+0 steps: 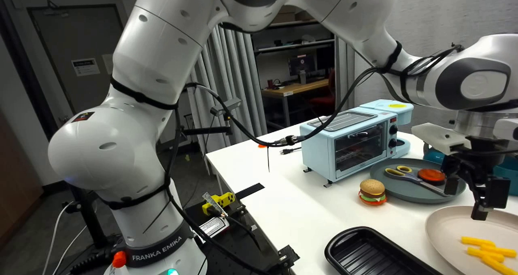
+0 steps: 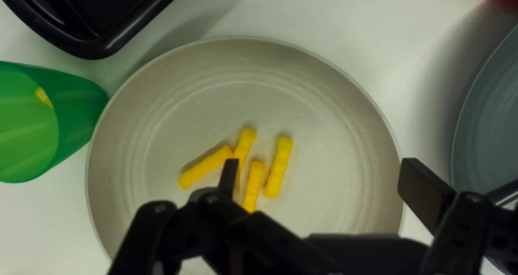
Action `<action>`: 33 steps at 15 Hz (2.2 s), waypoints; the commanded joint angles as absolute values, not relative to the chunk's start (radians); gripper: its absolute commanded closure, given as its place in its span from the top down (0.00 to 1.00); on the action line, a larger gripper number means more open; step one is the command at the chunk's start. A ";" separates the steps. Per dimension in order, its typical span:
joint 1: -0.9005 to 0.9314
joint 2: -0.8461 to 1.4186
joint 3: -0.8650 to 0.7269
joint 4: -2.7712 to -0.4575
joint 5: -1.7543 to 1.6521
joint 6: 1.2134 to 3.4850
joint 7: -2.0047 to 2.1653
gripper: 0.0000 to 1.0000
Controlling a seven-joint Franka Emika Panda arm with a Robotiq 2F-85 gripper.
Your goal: Remove the potato chips from the plate and put them in the green cup
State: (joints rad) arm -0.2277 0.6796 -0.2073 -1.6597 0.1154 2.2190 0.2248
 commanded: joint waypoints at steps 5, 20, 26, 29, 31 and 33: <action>-0.254 0.775 -0.228 -1.583 0.116 2.221 0.256 1.00; -0.264 0.902 -0.244 -1.472 0.113 2.219 0.313 1.00; -0.268 0.916 -0.254 -1.473 0.113 2.215 0.319 1.00; -0.270 0.926 -0.259 -1.469 0.111 2.217 0.321 1.00; -0.273 0.928 -0.260 -1.465 0.111 2.218 0.320 1.00; -0.274 0.932 -0.263 -1.460 0.109 2.221 0.320 1.00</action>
